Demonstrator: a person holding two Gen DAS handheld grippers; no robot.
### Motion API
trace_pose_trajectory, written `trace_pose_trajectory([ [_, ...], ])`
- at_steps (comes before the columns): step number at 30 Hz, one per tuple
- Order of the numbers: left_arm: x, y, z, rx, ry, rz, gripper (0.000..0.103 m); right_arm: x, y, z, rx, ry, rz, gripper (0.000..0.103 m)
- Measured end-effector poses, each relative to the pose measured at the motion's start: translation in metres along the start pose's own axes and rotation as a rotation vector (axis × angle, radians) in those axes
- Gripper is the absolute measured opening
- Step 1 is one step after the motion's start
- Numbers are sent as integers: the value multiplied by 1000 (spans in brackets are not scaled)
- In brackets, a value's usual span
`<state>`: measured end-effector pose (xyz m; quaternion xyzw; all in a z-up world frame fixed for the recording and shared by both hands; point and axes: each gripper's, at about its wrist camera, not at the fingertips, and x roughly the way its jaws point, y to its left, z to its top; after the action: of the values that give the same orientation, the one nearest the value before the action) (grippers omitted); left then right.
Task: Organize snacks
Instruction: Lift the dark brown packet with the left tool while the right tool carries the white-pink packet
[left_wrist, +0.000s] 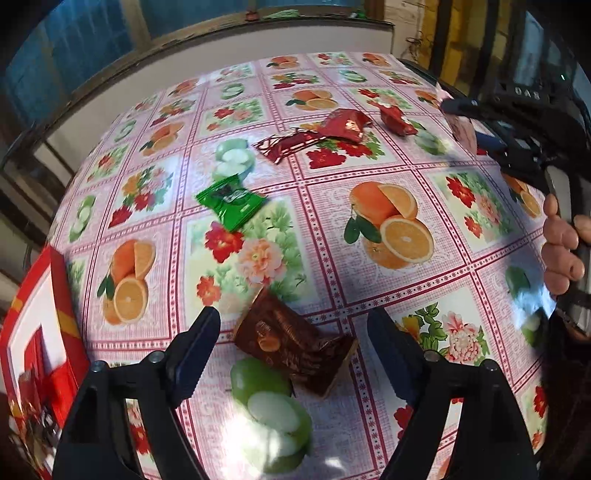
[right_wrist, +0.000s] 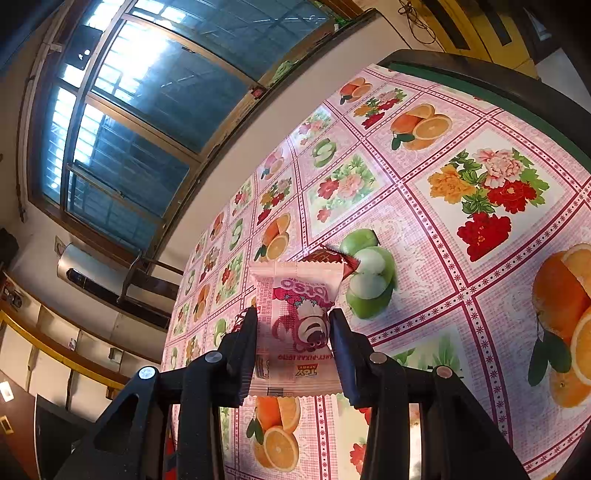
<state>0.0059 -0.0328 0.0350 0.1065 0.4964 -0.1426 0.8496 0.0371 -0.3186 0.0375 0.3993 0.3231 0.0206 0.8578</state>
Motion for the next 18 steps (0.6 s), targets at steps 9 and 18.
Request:
trace_pose_trajectory([
  [9,7,50,-31,-473,146,-83,83,0,-1,-1,-1,1,4,41],
  [18,18,37,-19,-595,158,-74,83,0,1,-2,-16,-1,8,42],
])
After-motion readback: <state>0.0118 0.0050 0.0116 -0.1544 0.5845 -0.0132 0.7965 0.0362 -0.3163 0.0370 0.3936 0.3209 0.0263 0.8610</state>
